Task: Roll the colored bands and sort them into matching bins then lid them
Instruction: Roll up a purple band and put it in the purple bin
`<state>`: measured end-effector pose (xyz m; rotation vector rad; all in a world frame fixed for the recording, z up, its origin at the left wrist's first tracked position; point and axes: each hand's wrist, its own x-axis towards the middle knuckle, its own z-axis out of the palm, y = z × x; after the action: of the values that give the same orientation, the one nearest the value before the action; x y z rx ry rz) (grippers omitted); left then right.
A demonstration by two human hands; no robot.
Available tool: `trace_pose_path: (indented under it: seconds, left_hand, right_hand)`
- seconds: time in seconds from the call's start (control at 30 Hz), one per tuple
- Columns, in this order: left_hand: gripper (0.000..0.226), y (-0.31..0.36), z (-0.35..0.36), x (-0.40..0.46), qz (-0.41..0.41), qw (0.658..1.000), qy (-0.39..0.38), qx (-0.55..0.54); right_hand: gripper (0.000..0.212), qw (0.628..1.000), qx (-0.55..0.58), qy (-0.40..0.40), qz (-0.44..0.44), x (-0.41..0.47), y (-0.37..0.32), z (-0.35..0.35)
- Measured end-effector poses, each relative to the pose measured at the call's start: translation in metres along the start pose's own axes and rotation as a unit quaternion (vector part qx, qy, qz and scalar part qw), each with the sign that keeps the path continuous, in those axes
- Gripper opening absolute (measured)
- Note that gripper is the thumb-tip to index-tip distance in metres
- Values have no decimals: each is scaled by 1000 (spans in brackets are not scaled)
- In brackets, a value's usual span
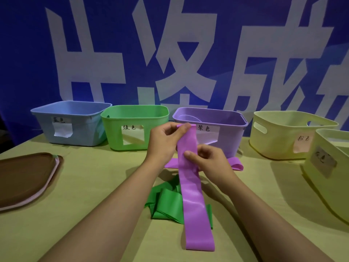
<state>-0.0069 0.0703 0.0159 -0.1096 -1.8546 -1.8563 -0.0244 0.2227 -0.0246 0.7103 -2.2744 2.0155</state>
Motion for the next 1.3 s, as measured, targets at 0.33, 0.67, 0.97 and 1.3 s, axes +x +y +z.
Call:
trace_pose_path:
  seconds: [0.33, 0.67, 0.97, 1.3]
  left_hand:
    - [23, 19, 1, 35, -45, 998, 40, 33]
    - [28, 37, 7, 26, -33, 998, 46, 31]
    - [20, 32, 14, 1, -23, 998, 2, 66]
    - [16, 22, 19, -13, -9, 1000, -23, 16]
  right_hand:
    - [17, 971, -115, -130, 162, -75, -48, -8]
    - [41, 937, -158, -208, 230, -130, -64, -12]
    - [81, 786, -587, -91, 172, -127, -46, -13]
    - [47, 961, -267, 71, 15, -65, -55, -51]
